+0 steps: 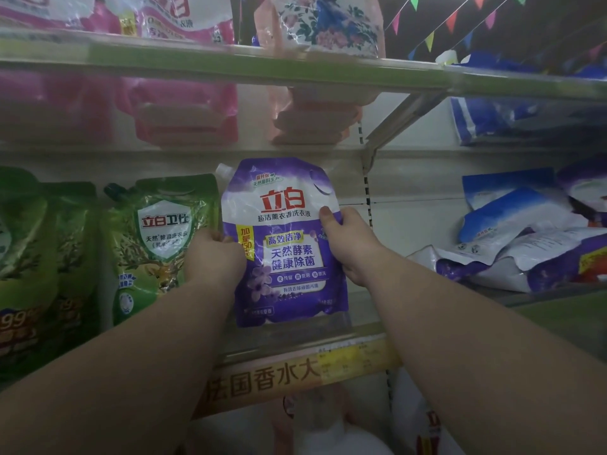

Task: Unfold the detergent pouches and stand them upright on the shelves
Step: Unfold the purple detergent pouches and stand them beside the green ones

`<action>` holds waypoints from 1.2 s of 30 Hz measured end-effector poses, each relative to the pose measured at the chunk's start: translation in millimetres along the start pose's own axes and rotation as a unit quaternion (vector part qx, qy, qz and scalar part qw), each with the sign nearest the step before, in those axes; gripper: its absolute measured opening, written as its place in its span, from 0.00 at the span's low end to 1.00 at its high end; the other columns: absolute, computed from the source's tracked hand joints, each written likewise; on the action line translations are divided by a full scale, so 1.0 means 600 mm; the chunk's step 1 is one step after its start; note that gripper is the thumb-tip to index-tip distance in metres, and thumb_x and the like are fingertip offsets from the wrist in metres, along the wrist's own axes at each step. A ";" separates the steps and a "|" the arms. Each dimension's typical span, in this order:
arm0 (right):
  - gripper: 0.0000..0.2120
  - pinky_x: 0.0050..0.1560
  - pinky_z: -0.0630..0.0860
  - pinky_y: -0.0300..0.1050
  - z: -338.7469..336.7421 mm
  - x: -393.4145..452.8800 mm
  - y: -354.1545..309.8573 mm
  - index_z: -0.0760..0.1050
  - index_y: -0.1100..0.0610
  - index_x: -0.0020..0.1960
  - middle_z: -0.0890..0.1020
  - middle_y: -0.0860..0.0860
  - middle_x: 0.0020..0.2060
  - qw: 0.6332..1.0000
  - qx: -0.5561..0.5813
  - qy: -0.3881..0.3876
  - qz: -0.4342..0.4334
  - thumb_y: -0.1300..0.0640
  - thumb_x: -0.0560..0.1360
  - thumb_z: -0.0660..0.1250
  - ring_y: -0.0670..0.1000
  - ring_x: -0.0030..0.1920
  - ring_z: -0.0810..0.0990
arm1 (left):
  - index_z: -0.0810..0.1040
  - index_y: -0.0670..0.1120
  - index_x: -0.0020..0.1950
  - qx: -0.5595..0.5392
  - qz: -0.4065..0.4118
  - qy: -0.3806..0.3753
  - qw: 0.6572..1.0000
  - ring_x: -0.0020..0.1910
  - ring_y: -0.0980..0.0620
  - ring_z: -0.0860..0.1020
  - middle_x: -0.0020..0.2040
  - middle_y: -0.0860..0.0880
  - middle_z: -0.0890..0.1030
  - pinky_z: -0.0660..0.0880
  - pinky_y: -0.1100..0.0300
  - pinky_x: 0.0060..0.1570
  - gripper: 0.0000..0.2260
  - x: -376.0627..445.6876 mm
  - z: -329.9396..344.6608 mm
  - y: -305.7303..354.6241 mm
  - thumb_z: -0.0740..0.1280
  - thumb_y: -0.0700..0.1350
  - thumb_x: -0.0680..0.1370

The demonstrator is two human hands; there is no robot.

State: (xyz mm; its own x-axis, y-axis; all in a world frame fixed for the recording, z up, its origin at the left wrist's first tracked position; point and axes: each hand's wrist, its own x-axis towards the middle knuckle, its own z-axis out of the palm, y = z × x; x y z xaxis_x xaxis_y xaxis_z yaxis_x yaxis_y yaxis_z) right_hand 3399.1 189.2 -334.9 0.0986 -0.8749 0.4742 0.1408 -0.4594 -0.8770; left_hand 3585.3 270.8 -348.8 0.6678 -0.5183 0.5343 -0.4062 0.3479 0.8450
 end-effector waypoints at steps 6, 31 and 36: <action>0.15 0.49 0.87 0.59 -0.001 -0.010 0.000 0.69 0.51 0.62 0.87 0.53 0.52 1.000 -0.009 -0.004 -0.004 0.41 0.84 0.65 0.54 0.46 0.90 | 0.75 0.46 0.57 -0.002 -0.024 -0.018 1.000 0.47 0.45 0.79 0.50 0.46 0.79 0.80 0.49 0.50 0.08 -0.016 -0.007 0.013 0.60 0.39 0.80; 0.31 0.60 0.65 0.46 -0.241 -0.090 -0.057 0.62 0.48 0.81 0.66 0.51 0.81 0.951 -0.275 0.102 -0.096 0.36 0.83 0.62 0.57 0.75 0.71 | 0.61 0.59 0.78 0.157 0.343 -0.131 0.917 0.83 0.53 0.50 0.84 0.56 0.51 0.55 0.50 0.79 0.33 -0.226 0.117 0.122 0.72 0.55 0.77; 0.28 0.49 0.70 0.45 -0.307 -0.087 -0.048 0.64 0.49 0.79 0.70 0.50 0.78 0.941 -0.306 0.117 -0.087 0.38 0.84 0.60 0.56 0.67 0.74 | 0.61 0.60 0.79 0.189 0.371 -0.206 0.886 0.83 0.53 0.50 0.84 0.55 0.49 0.54 0.50 0.80 0.34 -0.269 0.182 0.129 0.73 0.56 0.76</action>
State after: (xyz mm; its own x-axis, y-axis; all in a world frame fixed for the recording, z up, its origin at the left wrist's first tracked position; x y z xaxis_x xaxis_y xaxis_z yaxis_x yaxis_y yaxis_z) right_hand 3208.7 220.0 -348.9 -0.1022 -0.7550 0.6477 -0.4662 -0.5388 -0.7017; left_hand 3377.9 296.0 -367.0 -0.1220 -0.5247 0.8425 -0.8700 0.4651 0.1636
